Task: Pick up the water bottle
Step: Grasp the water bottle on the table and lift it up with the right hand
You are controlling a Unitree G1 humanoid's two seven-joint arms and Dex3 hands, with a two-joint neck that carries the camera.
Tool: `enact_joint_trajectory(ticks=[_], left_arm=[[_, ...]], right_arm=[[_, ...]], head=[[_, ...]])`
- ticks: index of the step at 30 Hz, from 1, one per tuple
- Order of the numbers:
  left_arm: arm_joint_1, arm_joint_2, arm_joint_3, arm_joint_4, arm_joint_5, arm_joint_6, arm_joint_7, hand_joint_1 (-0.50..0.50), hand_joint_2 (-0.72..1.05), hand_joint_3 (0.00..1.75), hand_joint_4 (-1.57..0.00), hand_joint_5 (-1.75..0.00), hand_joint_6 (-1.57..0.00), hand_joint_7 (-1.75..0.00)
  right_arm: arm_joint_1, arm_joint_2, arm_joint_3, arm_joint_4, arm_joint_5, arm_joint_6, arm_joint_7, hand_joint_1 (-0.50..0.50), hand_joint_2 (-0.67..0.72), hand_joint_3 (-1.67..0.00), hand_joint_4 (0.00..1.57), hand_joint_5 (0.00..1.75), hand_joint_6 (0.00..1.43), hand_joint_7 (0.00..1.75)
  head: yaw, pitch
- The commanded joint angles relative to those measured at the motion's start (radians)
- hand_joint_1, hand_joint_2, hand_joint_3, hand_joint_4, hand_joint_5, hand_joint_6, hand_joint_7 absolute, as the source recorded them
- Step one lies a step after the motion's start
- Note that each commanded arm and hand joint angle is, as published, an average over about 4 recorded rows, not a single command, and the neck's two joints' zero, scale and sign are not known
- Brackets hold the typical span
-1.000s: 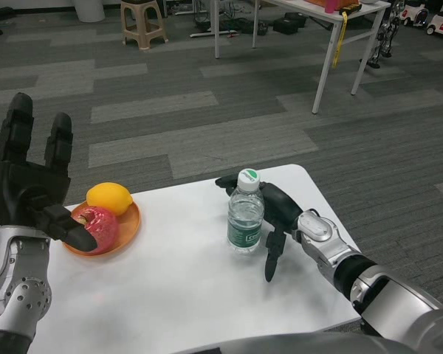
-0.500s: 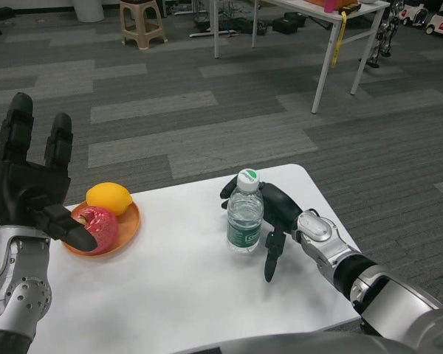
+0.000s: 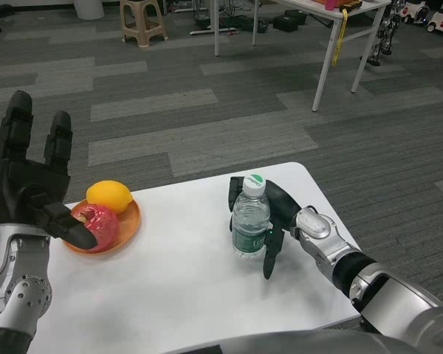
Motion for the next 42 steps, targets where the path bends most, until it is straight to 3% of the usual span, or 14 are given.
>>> enact_joint_trajectory(ticks=[1,11,17,20,23,26,29,33,35,38,42], left_arm=[[0.006,0.000,0.004,0.001,-0.002,-0.003,-0.003,-0.50,-0.72,0.04,0.00,0.00,0.00,0.00],[0.006,0.000,0.002,0.001,-0.002,-0.004,-0.003,-0.50,-0.72,0.09,0.00,0.00,0.00,0.00],[0.006,0.000,0.002,0.001,-0.002,-0.003,-0.003,-0.50,-0.72,0.09,0.00,0.00,0.00,0.00],[0.006,0.000,0.002,0.001,-0.002,-0.004,-0.003,-0.50,-0.72,0.07,0.00,0.00,0.00,0.00],[0.006,0.000,0.002,0.001,-0.002,-0.003,-0.003,-0.50,-0.72,0.07,0.00,0.00,0.00,0.00],[0.007,0.000,0.002,0.001,-0.002,-0.003,-0.003,-0.50,-0.72,0.09,0.00,0.00,0.00,0.00],[0.009,0.000,0.002,0.001,-0.002,-0.004,-0.003,-0.49,-0.72,0.09,0.00,0.00,0.00,0.00],[0.009,0.000,0.003,0.001,-0.002,-0.004,-0.003,-0.50,-0.72,0.09,0.00,0.00,0.00,0.00],[0.009,0.000,0.004,0.001,-0.002,-0.004,-0.003,-0.50,-0.72,0.09,0.00,0.00,0.00,0.00],[0.009,0.000,0.004,0.001,-0.002,-0.004,-0.003,-0.49,-0.72,0.09,0.00,0.00,0.00,0.00],[0.009,0.000,0.004,0.001,-0.002,-0.004,-0.003,-0.50,-0.72,0.09,0.00,0.00,0.00,0.00]], right_arm=[[0.017,0.003,-0.016,-0.014,0.000,0.000,0.000,-0.38,0.30,0.00,1.03,1.36,0.77,1.68],[0.024,0.006,-0.018,-0.020,-0.002,-0.002,-0.003,-0.33,0.09,-0.08,1.11,1.36,0.87,1.68],[0.032,0.006,-0.025,-0.026,-0.002,-0.004,-0.011,-0.27,0.09,-0.20,1.18,1.36,0.99,1.68],[0.043,0.006,-0.033,-0.033,-0.002,-0.005,-0.020,-0.25,0.04,-0.24,1.19,1.24,1.08,1.64],[0.057,0.006,-0.041,-0.048,-0.002,-0.007,-0.031,-0.19,0.03,-0.24,1.28,0.92,1.22,1.43],[0.066,0.005,-0.044,-0.061,-0.003,-0.010,-0.048,-0.12,-0.02,-0.26,1.33,0.87,1.28,1.34],[0.071,0.004,-0.044,-0.070,-0.003,-0.013,-0.070,-0.02,-0.11,-0.32,1.33,0.99,1.26,1.33],[0.075,0.004,-0.042,-0.080,-0.003,-0.015,-0.090,0.09,-0.24,-0.40,1.38,1.53,1.16,1.47],[0.076,0.004,-0.038,-0.083,-0.003,-0.014,-0.090,0.12,-0.27,-0.42,1.37,1.62,1.08,1.55],[0.076,0.004,-0.033,-0.085,-0.003,-0.013,-0.090,0.23,-0.29,-0.56,1.32,1.65,0.99,1.61],[0.076,0.004,-0.026,-0.087,-0.003,-0.013,-0.089,0.29,-0.29,-0.63,1.36,1.65,1.16,1.68]], head=[[-0.001,-0.003],[0.000,-0.008],[-0.001,-0.008],[0.000,-0.010],[0.000,-0.011],[0.000,-0.014],[0.002,-0.013],[0.004,-0.015],[0.005,-0.016],[0.006,-0.017],[0.007,-0.019]])
